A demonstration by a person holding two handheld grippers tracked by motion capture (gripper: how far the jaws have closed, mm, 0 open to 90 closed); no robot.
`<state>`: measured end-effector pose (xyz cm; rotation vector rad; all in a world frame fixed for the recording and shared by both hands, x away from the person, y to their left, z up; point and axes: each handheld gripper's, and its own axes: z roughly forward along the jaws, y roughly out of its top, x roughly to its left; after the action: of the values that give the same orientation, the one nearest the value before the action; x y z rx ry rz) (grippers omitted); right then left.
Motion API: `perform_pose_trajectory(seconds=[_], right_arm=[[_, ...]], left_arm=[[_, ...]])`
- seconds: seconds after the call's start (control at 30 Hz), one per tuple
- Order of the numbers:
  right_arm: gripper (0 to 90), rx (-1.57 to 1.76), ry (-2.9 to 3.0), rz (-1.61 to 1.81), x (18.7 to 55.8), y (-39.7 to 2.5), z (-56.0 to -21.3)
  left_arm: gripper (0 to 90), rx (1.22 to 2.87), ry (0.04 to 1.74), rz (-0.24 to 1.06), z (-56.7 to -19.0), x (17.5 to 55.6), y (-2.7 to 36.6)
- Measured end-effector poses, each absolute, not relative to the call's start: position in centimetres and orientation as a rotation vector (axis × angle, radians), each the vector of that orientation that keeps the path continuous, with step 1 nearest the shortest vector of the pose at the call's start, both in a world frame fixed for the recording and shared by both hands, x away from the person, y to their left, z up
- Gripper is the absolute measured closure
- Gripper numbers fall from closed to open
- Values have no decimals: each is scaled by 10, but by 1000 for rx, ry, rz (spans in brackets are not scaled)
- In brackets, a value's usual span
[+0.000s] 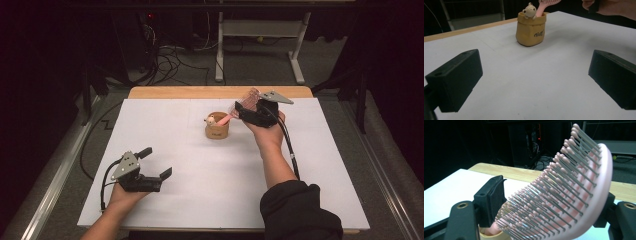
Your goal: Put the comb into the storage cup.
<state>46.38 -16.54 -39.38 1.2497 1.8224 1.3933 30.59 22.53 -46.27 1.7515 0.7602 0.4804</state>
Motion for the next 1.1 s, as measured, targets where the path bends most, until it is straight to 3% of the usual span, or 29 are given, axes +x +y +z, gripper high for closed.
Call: perform_pose_trajectory(seconds=[0.47, 0.87, 1.1], right_arm=[[229, 1243, 1822, 1378, 464, -164, -395], [114, 1239, 1834, 1371, 465, -164, -396], [3, 1226, 1823, 1343, 462, -165, -393]], left_arm=[[0, 1748, 762, 483, -462, 306, 226], [0, 1756, 767, 488, -463, 307, 226], [0, 1754, 773, 487, -463, 307, 227]])
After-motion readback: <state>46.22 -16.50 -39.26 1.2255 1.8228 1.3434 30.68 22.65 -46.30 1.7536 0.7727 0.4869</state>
